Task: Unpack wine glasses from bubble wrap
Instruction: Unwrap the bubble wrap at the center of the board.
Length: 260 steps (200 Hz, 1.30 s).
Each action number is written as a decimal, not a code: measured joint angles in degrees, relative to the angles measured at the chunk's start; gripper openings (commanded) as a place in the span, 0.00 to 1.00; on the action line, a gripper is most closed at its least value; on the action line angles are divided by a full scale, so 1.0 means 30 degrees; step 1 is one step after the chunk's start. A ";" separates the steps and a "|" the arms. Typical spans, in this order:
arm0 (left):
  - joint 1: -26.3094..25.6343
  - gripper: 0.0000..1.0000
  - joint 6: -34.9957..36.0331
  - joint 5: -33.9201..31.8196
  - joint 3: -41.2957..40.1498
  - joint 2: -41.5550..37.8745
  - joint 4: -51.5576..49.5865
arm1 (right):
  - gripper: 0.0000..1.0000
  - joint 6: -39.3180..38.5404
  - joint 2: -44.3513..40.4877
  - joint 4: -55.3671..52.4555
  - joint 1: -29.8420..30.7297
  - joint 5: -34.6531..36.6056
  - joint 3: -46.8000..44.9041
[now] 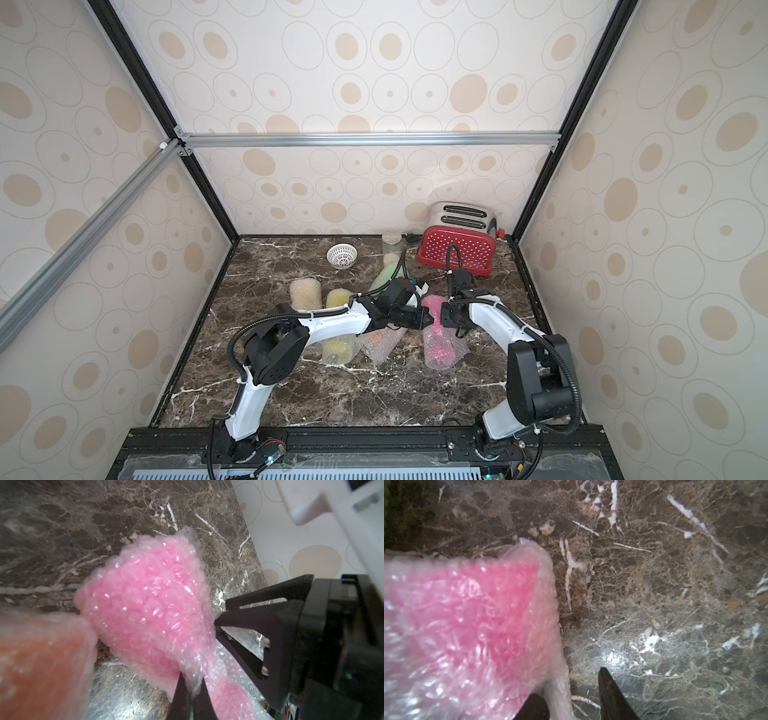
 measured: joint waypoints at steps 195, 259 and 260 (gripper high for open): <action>0.0015 0.00 0.0219 -0.0372 -0.0947 -0.0189 0.0991 | 0.37 0.0495 -0.0525 0.2820 -0.1967 -0.3483 -0.1202; 0.0015 0.00 0.0204 -0.0364 -0.1282 -0.0335 0.1348 | 0.35 0.0940 -0.0546 0.3745 -0.2688 -0.4685 -0.1923; 0.0015 0.00 0.0204 -0.0364 -0.1297 -0.0335 0.1377 | 0.35 0.0947 -0.0546 0.3759 -0.2718 -0.4721 -0.1945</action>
